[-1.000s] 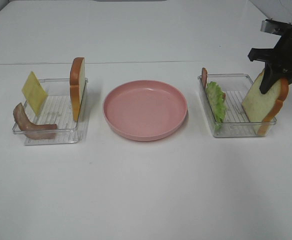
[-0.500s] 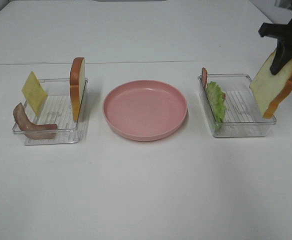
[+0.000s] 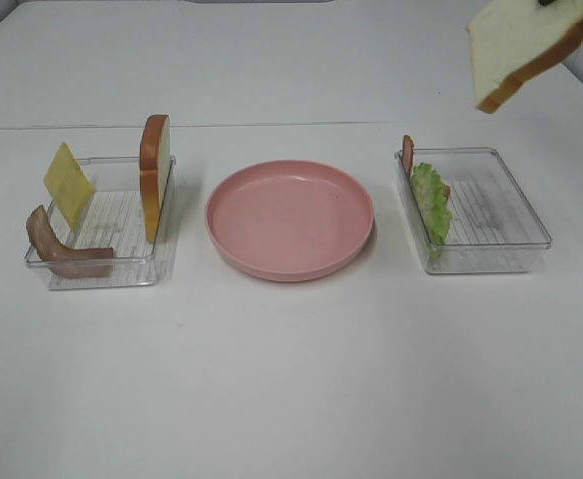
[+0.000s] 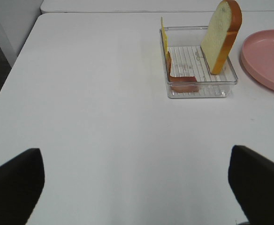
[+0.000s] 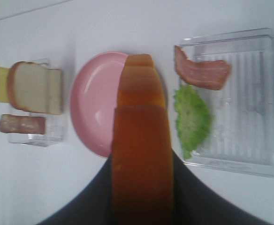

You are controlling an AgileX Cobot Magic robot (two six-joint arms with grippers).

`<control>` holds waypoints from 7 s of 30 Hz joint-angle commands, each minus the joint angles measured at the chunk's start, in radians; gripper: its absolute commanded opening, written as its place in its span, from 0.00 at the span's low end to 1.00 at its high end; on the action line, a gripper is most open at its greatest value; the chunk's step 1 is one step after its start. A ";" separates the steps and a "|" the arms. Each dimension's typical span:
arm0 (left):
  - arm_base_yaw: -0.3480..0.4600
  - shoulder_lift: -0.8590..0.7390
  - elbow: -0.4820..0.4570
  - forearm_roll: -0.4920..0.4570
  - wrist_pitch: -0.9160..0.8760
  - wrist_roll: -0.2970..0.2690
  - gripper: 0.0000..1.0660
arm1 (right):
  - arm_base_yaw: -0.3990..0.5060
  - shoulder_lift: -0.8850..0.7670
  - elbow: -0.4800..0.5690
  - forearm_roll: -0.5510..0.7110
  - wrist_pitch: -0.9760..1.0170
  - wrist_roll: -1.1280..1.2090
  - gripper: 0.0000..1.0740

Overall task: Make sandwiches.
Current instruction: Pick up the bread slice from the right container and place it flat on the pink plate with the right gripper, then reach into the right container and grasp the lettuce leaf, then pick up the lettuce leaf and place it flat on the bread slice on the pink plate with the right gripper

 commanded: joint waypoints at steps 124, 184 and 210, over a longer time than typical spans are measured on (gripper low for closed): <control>-0.002 -0.020 0.002 0.002 -0.002 0.001 0.96 | 0.389 0.364 -0.014 -0.579 -0.110 0.317 0.82; -0.002 -0.020 0.002 0.005 -0.002 0.002 0.96 | 0.344 0.518 -0.049 -0.485 -0.098 0.340 0.06; -0.002 -0.020 0.002 0.005 -0.002 0.002 0.96 | 0.348 0.228 -0.048 -0.134 -0.098 0.190 0.00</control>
